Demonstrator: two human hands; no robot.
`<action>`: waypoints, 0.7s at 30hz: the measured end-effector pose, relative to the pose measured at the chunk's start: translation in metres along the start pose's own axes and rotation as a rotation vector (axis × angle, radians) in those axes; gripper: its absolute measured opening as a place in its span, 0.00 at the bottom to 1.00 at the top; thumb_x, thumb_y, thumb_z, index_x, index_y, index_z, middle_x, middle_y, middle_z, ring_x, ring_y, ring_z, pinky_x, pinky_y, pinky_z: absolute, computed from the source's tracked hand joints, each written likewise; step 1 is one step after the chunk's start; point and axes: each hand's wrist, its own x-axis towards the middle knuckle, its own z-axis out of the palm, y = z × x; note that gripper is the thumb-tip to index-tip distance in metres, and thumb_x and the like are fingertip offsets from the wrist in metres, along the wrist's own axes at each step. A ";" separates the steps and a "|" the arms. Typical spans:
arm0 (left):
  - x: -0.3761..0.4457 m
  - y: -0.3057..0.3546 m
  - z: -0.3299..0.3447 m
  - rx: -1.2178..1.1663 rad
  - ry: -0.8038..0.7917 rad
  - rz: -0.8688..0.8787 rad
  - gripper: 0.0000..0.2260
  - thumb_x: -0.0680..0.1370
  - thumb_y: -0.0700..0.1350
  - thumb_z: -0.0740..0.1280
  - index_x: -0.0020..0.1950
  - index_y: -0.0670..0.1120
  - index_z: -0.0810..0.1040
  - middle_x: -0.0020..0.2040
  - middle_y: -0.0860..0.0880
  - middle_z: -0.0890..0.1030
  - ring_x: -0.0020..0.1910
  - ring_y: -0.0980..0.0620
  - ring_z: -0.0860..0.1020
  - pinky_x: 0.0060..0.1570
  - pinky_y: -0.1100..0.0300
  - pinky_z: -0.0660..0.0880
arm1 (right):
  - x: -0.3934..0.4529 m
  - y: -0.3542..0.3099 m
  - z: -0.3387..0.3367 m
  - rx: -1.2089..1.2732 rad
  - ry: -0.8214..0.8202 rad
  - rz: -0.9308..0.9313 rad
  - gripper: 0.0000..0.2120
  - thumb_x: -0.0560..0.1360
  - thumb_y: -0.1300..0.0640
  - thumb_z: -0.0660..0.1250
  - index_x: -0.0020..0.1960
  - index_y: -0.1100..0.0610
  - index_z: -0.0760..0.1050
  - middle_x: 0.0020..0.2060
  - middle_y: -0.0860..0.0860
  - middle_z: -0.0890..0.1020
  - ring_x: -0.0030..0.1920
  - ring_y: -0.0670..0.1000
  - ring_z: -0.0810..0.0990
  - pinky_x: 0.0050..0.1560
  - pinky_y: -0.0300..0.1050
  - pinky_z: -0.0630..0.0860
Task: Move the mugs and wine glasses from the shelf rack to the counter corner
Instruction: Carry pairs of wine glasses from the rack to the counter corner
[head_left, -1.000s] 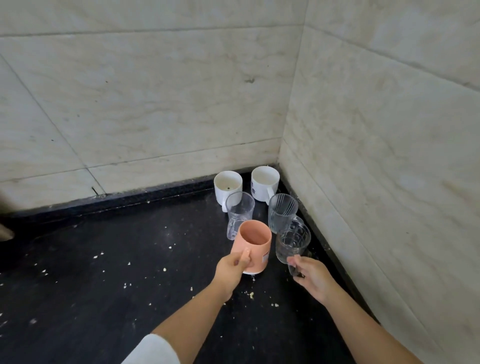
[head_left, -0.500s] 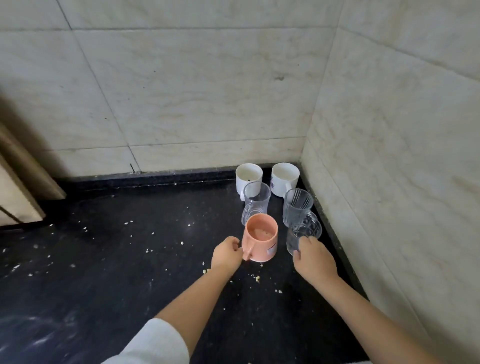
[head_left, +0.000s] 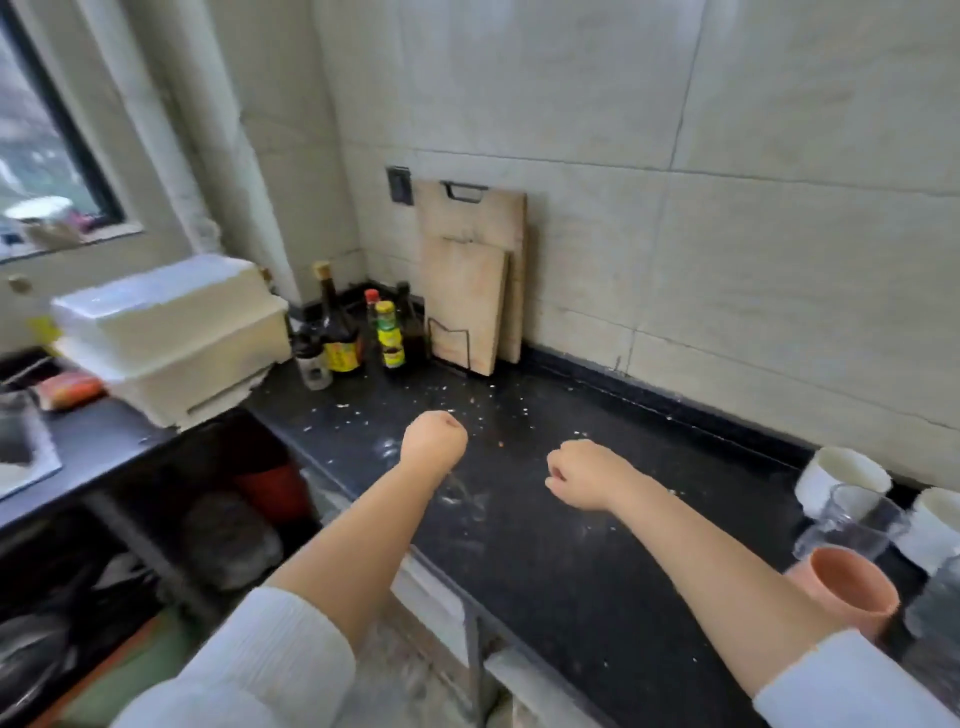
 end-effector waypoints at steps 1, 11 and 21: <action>-0.008 -0.018 -0.027 0.013 0.043 -0.011 0.11 0.76 0.37 0.57 0.45 0.41 0.80 0.48 0.39 0.82 0.47 0.42 0.79 0.49 0.54 0.77 | 0.008 -0.028 -0.010 0.037 0.007 -0.033 0.10 0.78 0.53 0.56 0.46 0.58 0.72 0.49 0.58 0.77 0.55 0.59 0.75 0.48 0.46 0.70; -0.152 -0.223 -0.250 0.276 0.314 -0.297 0.13 0.77 0.45 0.59 0.32 0.44 0.71 0.34 0.47 0.74 0.44 0.44 0.75 0.33 0.60 0.68 | -0.005 -0.341 -0.026 0.147 0.050 -0.584 0.13 0.76 0.54 0.59 0.53 0.60 0.77 0.53 0.57 0.79 0.54 0.56 0.76 0.48 0.44 0.69; -0.304 -0.384 -0.401 0.545 0.542 -0.698 0.15 0.76 0.42 0.60 0.61 0.44 0.76 0.62 0.42 0.77 0.62 0.43 0.73 0.58 0.51 0.72 | -0.062 -0.624 -0.004 0.072 0.019 -1.048 0.14 0.76 0.55 0.58 0.55 0.61 0.76 0.56 0.59 0.78 0.58 0.58 0.74 0.54 0.46 0.70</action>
